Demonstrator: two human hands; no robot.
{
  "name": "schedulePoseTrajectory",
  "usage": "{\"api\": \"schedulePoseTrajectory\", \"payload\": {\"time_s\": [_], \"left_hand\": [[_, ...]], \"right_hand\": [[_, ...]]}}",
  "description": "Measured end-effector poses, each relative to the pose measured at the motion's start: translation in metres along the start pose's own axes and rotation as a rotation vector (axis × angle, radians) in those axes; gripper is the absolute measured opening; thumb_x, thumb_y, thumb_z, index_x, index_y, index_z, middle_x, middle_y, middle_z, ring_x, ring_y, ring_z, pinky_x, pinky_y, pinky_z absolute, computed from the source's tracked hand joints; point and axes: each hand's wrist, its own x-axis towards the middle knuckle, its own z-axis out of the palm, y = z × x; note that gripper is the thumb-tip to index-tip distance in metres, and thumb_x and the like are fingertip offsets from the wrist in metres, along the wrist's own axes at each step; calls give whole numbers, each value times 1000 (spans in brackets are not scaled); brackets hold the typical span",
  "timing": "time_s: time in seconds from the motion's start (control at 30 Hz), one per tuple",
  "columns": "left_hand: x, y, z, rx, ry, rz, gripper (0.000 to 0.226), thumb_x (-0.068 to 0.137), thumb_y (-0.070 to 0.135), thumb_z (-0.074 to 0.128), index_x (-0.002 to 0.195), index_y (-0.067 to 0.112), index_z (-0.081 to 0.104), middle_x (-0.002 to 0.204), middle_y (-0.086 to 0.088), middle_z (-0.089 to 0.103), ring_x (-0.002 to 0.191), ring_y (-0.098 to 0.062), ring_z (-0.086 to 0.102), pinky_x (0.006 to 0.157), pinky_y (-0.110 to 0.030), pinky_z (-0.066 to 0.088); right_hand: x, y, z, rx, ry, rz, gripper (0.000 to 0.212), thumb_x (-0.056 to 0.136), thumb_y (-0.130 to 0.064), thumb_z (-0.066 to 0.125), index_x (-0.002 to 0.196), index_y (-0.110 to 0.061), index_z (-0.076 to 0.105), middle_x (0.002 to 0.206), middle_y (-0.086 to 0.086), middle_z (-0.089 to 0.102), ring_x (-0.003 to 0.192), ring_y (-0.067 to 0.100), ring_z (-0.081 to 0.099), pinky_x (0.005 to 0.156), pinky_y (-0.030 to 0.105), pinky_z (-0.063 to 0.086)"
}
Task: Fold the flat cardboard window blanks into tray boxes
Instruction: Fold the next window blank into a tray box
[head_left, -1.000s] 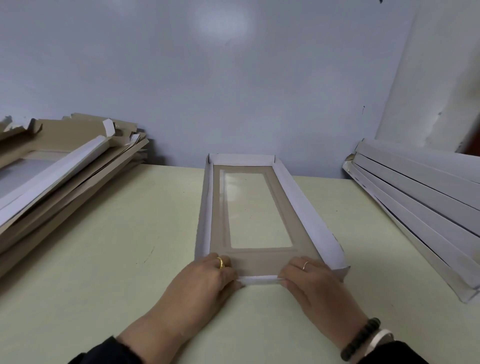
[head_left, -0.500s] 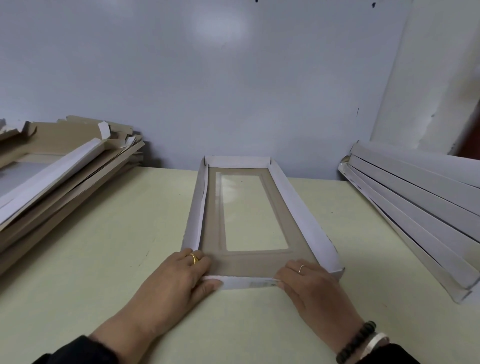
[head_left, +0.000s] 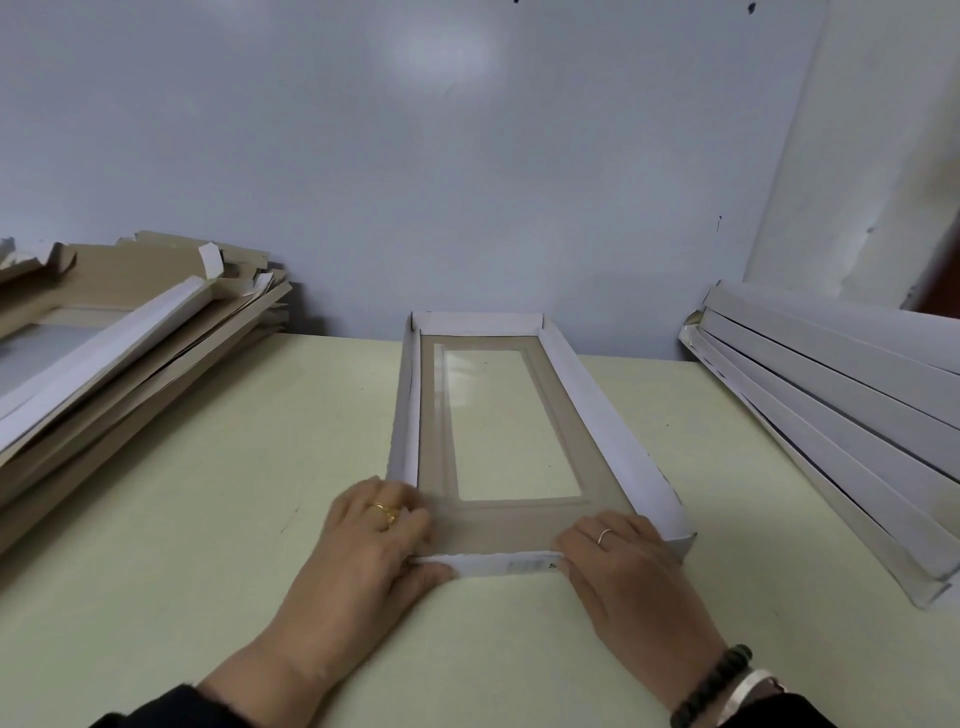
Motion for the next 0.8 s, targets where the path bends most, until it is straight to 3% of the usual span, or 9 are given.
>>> {"api": "schedulePoseTrajectory", "payload": {"time_s": [0.07, 0.17, 0.23, 0.3, 0.4, 0.47, 0.53, 0.63, 0.8], "left_hand": [[0, -3, -2, 21, 58, -93, 42, 75, 58, 46, 78, 19, 60, 91, 6, 54, 81, -13, 47, 69, -22, 29], [-3, -4, 4, -158, -8, -201, 44, 79, 72, 38, 80, 31, 52, 88, 17, 42, 67, -7, 46, 58, -17, 33], [-5, -2, 8, -219, -53, -195, 34, 82, 66, 35, 74, 34, 43, 83, 15, 41, 69, -5, 46, 60, -19, 37], [-2, 5, 11, -247, -68, -131, 27, 87, 55, 38, 78, 31, 47, 82, 14, 45, 72, -3, 48, 66, -18, 40], [3, 25, 16, -347, -110, -6, 41, 90, 50, 30, 110, 24, 54, 92, 18, 49, 87, -3, 52, 76, -8, 36], [4, 38, 18, -428, -140, 3, 48, 88, 51, 22, 131, 34, 35, 89, 20, 47, 81, 1, 48, 74, -5, 33], [4, 42, 19, -479, -153, -1, 49, 86, 52, 19, 134, 43, 17, 85, 19, 46, 74, 5, 44, 73, -10, 37], [2, 39, 20, -439, -127, 6, 46, 91, 47, 23, 136, 42, 14, 89, 18, 46, 77, 8, 40, 76, -9, 35], [3, 36, 25, -339, -127, 33, 38, 98, 30, 36, 136, 30, 31, 95, 15, 41, 81, 6, 35, 78, -4, 29]], "right_hand": [[0, 3, 0, -41, -26, 52, 37, 39, 0, 86, 60, -18, 62, 64, -5, 58, 62, 19, 59, 66, 25, 31], [1, 4, -4, -105, -21, 113, 40, 34, 1, 87, 56, -17, 58, 67, -2, 58, 66, 22, 54, 62, 28, 26], [1, 0, -7, -97, -17, 144, 40, 32, 3, 84, 57, -16, 58, 65, 0, 58, 60, 21, 51, 55, 27, 32], [0, -9, -7, -14, -32, 158, 39, 33, 0, 84, 62, -17, 63, 65, -2, 58, 47, 18, 54, 40, 25, 36], [0, -29, -5, 154, -44, 93, 15, 62, -33, 65, 74, -23, 65, 70, -10, 58, 50, 9, 58, 44, 19, 35], [2, -38, -5, 188, -53, 153, 30, 61, -53, 52, 70, -24, 59, 65, -10, 54, 53, 7, 57, 46, 17, 33], [6, -39, -8, 123, -15, 239, 41, 53, -61, 62, 65, -23, 53, 61, -8, 51, 51, 10, 56, 43, 19, 35], [6, -29, -13, 84, 70, 329, 43, 52, -48, 80, 64, -17, 53, 62, -2, 52, 51, 21, 57, 43, 21, 40], [9, -14, -28, 68, 227, 338, 26, 75, -34, 49, 61, -13, 52, 63, 3, 49, 54, 26, 55, 49, 30, 39]]}}
